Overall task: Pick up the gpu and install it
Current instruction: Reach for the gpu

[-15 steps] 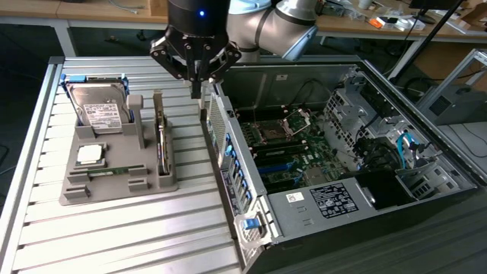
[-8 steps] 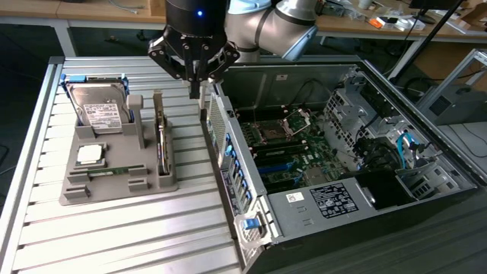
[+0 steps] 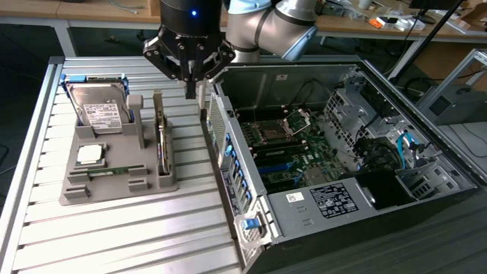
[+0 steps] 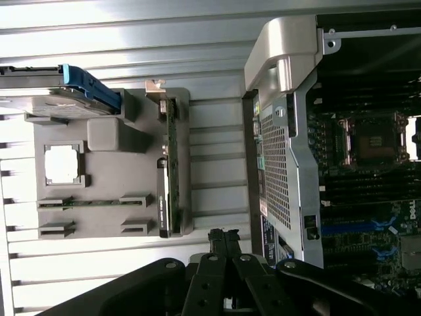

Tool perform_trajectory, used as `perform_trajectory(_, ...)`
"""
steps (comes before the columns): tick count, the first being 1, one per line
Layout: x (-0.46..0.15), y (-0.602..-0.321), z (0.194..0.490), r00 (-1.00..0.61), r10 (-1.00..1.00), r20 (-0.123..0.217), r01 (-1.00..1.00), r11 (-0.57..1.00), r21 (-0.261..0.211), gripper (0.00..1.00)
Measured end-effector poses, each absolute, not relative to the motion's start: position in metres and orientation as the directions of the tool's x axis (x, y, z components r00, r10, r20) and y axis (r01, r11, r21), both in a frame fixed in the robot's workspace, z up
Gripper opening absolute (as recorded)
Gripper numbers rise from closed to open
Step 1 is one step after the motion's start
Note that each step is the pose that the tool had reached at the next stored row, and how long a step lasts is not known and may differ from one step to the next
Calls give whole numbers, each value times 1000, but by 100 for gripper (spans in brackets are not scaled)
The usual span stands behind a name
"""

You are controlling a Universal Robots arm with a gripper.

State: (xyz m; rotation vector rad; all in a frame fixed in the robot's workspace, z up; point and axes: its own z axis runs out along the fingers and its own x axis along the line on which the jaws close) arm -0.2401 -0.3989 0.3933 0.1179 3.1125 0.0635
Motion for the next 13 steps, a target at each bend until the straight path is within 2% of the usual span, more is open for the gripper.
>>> perform_trajectory(13, -249, -399, 393, -997, 76, -25, 75, 996, 42, 11)
